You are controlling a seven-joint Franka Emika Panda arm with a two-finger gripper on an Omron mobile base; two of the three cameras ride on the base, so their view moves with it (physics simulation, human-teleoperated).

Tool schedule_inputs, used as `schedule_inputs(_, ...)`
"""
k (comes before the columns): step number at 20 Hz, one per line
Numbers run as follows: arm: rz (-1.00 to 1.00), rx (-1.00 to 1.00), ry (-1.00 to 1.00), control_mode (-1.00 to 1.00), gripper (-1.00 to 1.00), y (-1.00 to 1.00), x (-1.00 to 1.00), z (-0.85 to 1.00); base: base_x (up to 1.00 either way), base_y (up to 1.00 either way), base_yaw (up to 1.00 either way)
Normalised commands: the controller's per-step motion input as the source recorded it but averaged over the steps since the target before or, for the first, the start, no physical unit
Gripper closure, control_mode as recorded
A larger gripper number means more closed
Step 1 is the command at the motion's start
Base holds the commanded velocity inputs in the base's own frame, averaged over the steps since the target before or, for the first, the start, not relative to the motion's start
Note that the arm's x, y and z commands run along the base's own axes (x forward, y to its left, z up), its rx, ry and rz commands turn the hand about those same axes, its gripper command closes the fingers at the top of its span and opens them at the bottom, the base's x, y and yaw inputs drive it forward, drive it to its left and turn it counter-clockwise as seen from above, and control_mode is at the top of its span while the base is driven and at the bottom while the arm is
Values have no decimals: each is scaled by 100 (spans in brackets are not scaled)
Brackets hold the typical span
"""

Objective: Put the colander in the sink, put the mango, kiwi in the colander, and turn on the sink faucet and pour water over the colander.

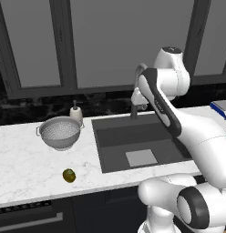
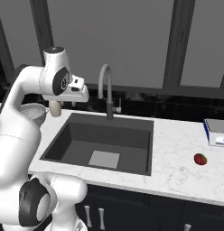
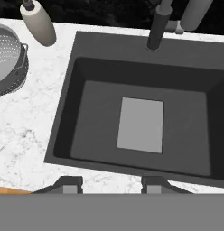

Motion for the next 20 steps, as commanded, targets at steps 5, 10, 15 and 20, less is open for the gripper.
schedule_inputs(5, 0, 3, -6, -100, -100, 4, -46, -8, 0, 0, 0)
schedule_inputs(10, -15, 1, -3, -100, -100, 51, -54, -29, 0, 0, 0)
schedule_inputs(15, -35, 0, 5, -100, -100, 75, 9, -27, 0, 0, 0)
schedule_inputs(20, -35, 0, 7, -100, -100, 58, 25, -16, 0, 0, 0)
